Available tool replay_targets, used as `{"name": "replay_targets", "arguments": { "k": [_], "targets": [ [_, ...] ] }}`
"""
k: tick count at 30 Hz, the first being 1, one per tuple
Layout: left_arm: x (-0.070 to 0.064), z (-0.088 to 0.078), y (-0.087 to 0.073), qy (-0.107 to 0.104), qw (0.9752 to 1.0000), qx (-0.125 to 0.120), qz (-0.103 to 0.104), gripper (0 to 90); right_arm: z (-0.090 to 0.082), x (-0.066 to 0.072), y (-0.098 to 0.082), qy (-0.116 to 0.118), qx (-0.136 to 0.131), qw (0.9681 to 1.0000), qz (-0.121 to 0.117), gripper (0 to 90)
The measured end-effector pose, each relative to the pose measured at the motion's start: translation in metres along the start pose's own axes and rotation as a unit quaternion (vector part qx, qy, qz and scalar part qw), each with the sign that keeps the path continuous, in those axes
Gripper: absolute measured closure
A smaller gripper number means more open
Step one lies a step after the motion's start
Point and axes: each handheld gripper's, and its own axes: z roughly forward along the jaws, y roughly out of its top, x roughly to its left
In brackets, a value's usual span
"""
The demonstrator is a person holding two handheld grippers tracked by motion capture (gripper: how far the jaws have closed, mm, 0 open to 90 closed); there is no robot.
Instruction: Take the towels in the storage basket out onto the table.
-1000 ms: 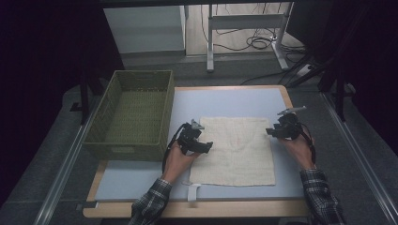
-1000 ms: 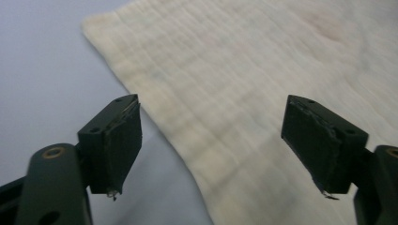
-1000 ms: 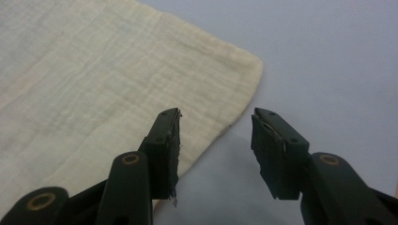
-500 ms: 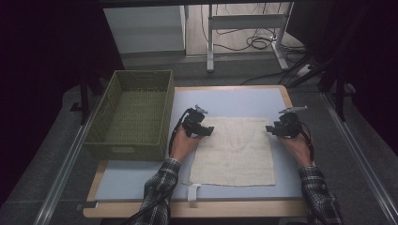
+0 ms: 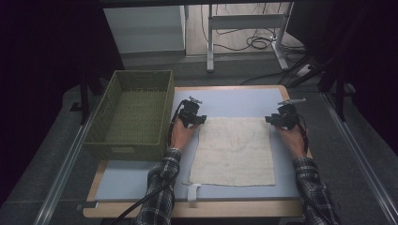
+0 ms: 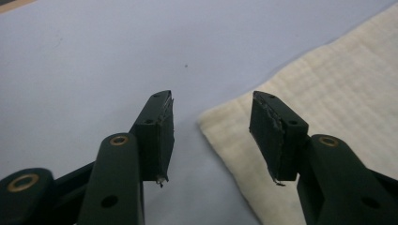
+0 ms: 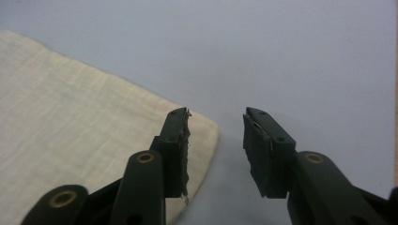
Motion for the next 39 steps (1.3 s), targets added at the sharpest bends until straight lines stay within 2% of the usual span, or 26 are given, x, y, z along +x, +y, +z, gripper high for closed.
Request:
{"name": "replay_targets", "arguments": {
  "k": [2,4,7,8,10,12,13,15,16,19,21,23,24,26,31,33,39],
  "targets": [
    [0.001,0.004,-0.002,0.007,1.0000,0.004,0.004,51.8,0.003,0.001,0.001,-0.006,0.002,1.0000,-0.004,63.4],
    [0.001,0.008,-0.004,0.009,0.9999,0.007,0.007,52.2,0.006,0.003,0.001,-0.003,0.009,0.9999,-0.008,63.5],
    [0.003,0.010,-0.006,-0.002,1.0000,0.001,0.003,52.7,0.011,0.008,0.000,-0.018,0.029,0.9989,-0.032,64.5],
    [0.003,0.011,-0.006,-0.009,1.0000,0.000,0.003,55.5,0.012,0.009,-0.001,-0.020,0.032,0.9986,-0.038,68.0],
    [0.002,0.011,-0.006,-0.022,0.9998,-0.003,0.003,62.4,0.013,0.009,-0.001,-0.005,0.029,0.9993,-0.025,76.9],
    [0.002,0.011,-0.006,-0.042,0.9991,-0.003,-0.006,75.0,0.014,0.010,0.000,0.006,0.031,0.9992,-0.022,86.0],
    [0.002,0.011,-0.006,-0.052,0.9986,-0.001,-0.007,84.2,0.014,0.011,0.001,0.008,0.033,0.9991,-0.024,86.9],
    [-0.001,0.010,-0.004,-0.037,0.9993,0.001,0.010,87.6,0.014,0.013,0.003,-0.001,0.036,0.9988,-0.033,87.9],
    [-0.002,0.009,-0.003,-0.028,0.9995,-0.005,0.013,87.9,0.014,0.013,0.004,-0.004,0.035,0.9988,-0.034,88.1],
    [0.001,-0.002,0.008,-0.011,0.9991,-0.039,0.006,88.3,0.007,0.012,0.013,-0.014,0.015,0.9992,-0.034,88.3],
    [0.002,-0.010,0.016,-0.013,0.9988,-0.046,-0.001,88.2,0.000,0.011,0.022,-0.016,0.000,0.9994,-0.029,88.2],
    [-0.002,-0.015,0.017,-0.009,0.9987,-0.049,0.005,88.2,-0.007,0.012,0.027,-0.010,-0.009,0.9996,-0.026,88.2],
    [-0.004,-0.016,0.016,-0.010,0.9988,-0.048,0.009,88.1,-0.009,0.013,0.027,-0.007,-0.010,0.9995,-0.028,88.2],
    [-0.008,-0.019,0.011,0.002,0.9987,-0.047,0.020,88.1,-0.012,0.016,0.023,-0.003,-0.007,0.9994,-0.035,88.1],
    [-0.014,-0.027,-0.004,0.001,0.9989,-0.045,0.016,87.7,-0.021,0.020,0.007,0.013,0.001,0.9989,-0.046,87.8],
    [-0.019,-0.031,-0.012,0.012,0.9986,-0.042,0.030,87.6,-0.026,0.021,0.000,0.021,0.000,0.9988,-0.045,87.8],
    [-0.027,-0.041,-0.027,0.003,0.9984,-0.048,0.029,87.5,-0.042,0.028,-0.016,0.034,-0.007,0.9981,-0.051,87.8]
  ]
}}
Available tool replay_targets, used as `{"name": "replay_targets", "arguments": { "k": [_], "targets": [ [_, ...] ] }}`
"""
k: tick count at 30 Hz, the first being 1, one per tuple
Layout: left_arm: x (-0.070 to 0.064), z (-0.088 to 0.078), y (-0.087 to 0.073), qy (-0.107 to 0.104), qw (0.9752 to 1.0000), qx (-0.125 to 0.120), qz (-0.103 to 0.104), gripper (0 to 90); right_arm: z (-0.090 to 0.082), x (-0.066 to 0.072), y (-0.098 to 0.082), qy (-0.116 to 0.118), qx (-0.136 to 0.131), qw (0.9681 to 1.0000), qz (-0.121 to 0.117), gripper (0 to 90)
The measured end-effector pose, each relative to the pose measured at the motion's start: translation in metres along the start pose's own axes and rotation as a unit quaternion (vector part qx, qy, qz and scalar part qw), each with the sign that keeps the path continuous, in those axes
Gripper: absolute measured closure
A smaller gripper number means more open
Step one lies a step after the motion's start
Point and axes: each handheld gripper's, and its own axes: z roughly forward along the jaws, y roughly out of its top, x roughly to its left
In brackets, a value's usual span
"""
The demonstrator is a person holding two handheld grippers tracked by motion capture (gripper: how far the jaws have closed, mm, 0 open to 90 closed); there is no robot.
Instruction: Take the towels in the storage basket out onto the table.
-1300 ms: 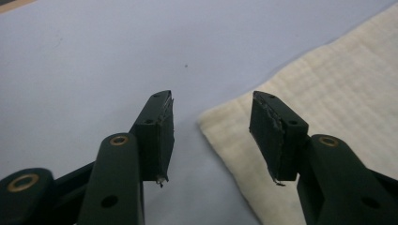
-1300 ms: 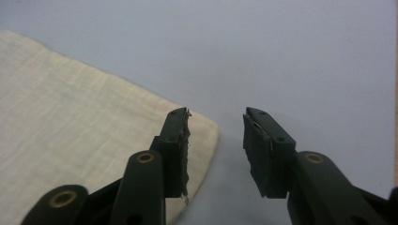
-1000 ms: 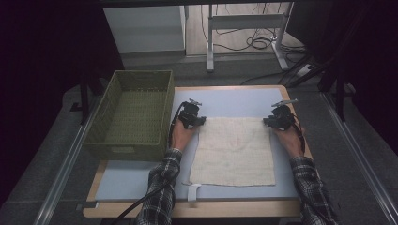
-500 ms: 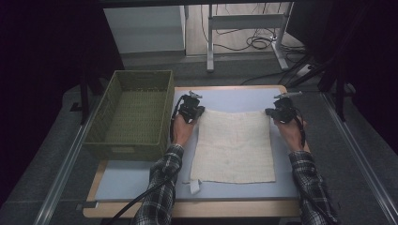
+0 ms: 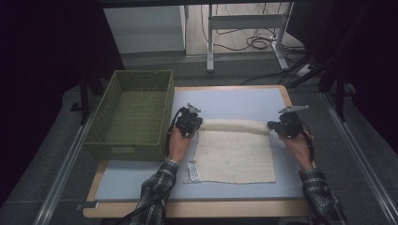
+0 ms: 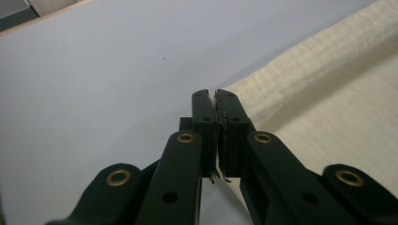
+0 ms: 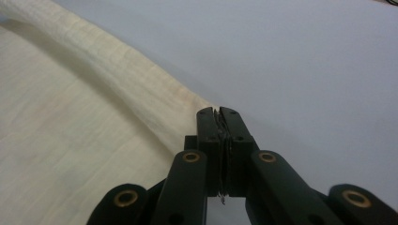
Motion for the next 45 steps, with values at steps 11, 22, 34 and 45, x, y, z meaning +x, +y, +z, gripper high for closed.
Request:
{"name": "replay_targets", "arguments": {
  "k": [11,22,34,45],
  "targets": [
    [-0.022,-0.034,-0.038,-0.032,0.9992,-0.021,0.013,87.3,-0.037,0.021,-0.034,0.031,-0.024,0.9992,-0.011,87.7],
    [-0.039,-0.068,-0.060,-0.052,0.9970,-0.048,0.031,87.1,-0.067,0.047,-0.065,0.053,-0.032,0.9978,-0.024,87.5],
    [-0.052,-0.099,-0.084,-0.077,0.9948,-0.050,0.044,86.9,-0.088,0.069,-0.084,0.077,-0.029,0.9963,-0.028,87.3],
    [-0.060,-0.109,-0.116,-0.100,0.9931,-0.046,0.042,86.6,-0.091,0.084,-0.105,0.098,-0.023,0.9947,-0.024,86.9]
  ]
}}
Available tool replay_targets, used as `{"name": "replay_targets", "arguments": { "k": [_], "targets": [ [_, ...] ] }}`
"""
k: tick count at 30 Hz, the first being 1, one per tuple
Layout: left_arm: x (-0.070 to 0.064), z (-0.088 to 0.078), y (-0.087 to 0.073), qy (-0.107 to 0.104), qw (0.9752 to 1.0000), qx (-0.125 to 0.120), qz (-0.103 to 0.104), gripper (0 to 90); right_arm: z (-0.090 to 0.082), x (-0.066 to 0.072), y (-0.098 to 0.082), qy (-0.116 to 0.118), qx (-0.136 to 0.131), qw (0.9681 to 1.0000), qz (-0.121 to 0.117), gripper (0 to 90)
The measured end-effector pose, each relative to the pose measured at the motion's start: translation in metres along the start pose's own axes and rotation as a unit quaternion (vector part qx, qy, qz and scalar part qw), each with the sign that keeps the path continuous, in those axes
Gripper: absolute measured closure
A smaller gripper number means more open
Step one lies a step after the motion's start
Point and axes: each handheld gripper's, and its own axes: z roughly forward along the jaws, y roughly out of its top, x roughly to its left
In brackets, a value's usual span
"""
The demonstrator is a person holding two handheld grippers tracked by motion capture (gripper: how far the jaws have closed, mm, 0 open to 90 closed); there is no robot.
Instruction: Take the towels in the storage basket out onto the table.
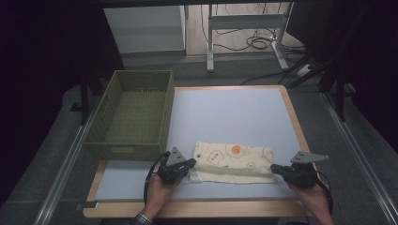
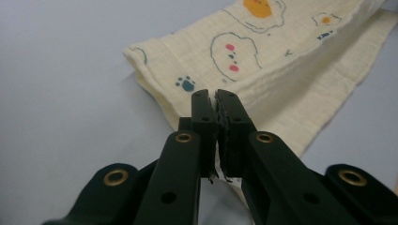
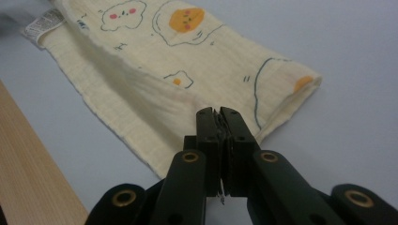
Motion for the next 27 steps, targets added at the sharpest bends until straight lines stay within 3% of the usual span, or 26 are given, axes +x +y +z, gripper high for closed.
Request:
{"name": "replay_targets", "arguments": {
  "k": [7,10,14,17,22,27],
  "targets": [
    [-0.009,-0.008,-0.012,-0.016,0.9999,-0.004,-0.003,86.6,0.001,0.006,-0.011,0.004,0.006,1.0000,0.001,85.0],
    [-0.014,-0.008,-0.017,-0.031,0.9995,0.008,0.001,84.9,0.001,0.008,-0.016,0.004,0.009,0.9999,0.002,82.3],
    [-0.014,-0.013,-0.023,-0.037,0.9992,0.013,-0.007,63.5,-0.004,0.009,-0.019,0.006,0.009,0.9999,0.006,74.1],
    [-0.010,-0.022,-0.023,-0.029,0.9994,0.011,-0.015,51.4,-0.012,0.009,-0.020,0.000,0.009,1.0000,0.003,70.3],
    [0.002,-0.027,-0.015,-0.017,0.9993,0.005,-0.032,45.1,-0.024,0.005,-0.021,-0.018,0.008,0.9998,0.003,67.9],
    [0.008,-0.012,-0.001,-0.008,0.9992,0.010,-0.037,44.1,-0.019,-0.005,-0.013,-0.028,0.005,0.9996,0.006,67.3]
  ]
}}
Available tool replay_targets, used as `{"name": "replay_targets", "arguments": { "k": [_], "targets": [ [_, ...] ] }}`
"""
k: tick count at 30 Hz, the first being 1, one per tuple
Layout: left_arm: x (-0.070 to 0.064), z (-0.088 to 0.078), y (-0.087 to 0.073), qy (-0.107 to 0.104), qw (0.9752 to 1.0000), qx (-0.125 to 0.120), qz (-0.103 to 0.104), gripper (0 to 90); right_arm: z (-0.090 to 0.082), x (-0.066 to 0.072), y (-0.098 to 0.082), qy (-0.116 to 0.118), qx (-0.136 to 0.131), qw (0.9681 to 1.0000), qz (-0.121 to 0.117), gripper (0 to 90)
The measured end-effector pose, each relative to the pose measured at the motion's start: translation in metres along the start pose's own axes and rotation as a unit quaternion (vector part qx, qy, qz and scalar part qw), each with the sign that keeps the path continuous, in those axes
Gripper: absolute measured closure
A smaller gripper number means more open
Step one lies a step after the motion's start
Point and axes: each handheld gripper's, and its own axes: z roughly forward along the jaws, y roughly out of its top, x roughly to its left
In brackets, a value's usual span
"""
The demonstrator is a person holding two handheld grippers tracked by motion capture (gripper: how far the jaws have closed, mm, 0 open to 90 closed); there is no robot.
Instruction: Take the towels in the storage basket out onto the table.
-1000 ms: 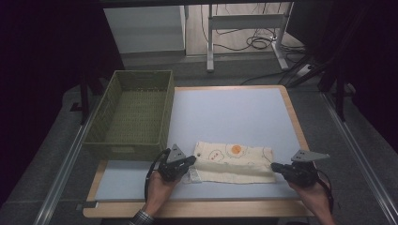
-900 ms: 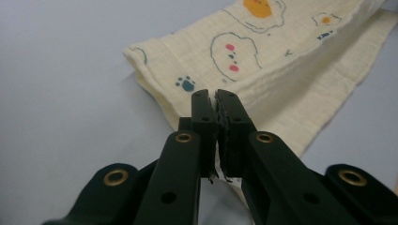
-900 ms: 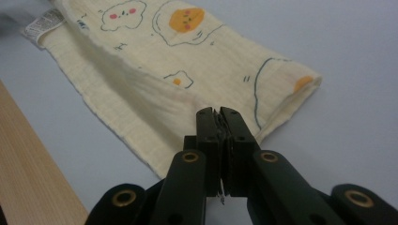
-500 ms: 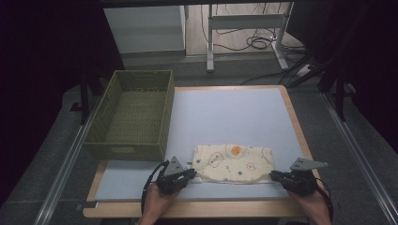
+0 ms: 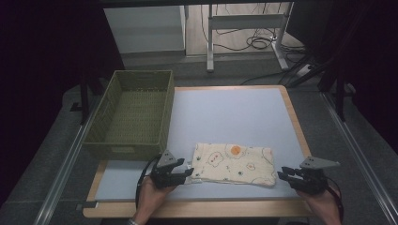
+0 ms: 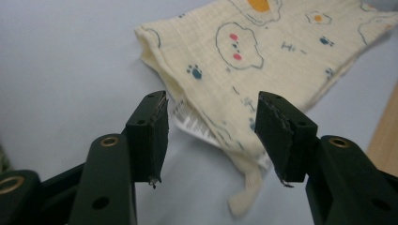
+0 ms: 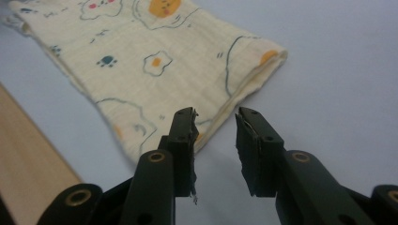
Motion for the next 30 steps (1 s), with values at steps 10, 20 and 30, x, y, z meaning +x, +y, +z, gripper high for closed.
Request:
{"name": "replay_targets", "arguments": {
  "k": [10,20,30],
  "targets": [
    [0.002,0.034,0.025,0.018,0.9998,0.006,0.010,40.6,0.037,-0.021,0.033,-0.024,-0.003,0.9997,0.010,68.2],
    [0.008,0.039,0.024,0.030,0.9995,0.010,0.008,38.9,0.067,-0.022,0.040,-0.037,0.034,0.9987,0.008,89.1],
    [0.010,0.040,0.032,0.037,0.9993,0.004,0.008,38.6,0.060,-0.033,0.060,-0.050,0.030,0.9983,0.011,87.9]
  ]
}}
